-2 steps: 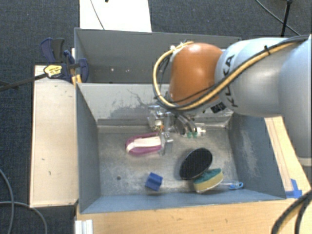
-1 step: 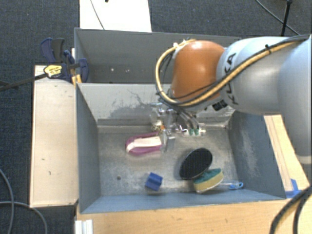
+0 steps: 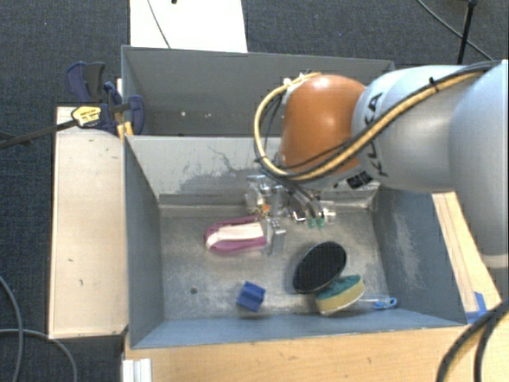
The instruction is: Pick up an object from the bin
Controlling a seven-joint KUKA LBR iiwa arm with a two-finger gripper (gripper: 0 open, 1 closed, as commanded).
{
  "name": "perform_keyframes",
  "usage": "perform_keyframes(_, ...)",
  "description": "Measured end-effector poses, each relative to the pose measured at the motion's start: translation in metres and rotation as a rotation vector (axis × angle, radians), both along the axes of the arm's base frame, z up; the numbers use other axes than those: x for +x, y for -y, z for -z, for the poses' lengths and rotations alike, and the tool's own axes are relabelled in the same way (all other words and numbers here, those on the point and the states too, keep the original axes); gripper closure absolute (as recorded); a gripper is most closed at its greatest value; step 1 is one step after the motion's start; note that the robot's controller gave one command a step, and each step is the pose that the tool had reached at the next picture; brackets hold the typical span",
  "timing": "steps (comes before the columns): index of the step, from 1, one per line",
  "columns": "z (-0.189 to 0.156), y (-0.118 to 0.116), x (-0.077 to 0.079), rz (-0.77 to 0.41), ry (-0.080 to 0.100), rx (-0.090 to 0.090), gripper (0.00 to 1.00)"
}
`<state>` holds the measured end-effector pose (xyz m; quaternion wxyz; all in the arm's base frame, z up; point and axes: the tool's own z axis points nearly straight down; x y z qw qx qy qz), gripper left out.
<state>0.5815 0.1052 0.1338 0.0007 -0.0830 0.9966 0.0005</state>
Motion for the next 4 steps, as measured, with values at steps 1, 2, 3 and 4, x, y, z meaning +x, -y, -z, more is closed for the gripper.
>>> perform_keyframes(1, 0.064, 0.0, -0.001, 0.011, 0.009, 0.003, 0.0)
perform_keyframes(2, 0.063, -0.015, -0.011, -0.001, 0.001, 0.0, 0.0)
perform_keyframes(3, 0.063, -0.014, -0.011, 0.004, 0.0, 0.0, 1.0)
perform_keyframes(4, 0.007, -0.014, -0.009, 0.006, 0.006, 0.001, 1.0)
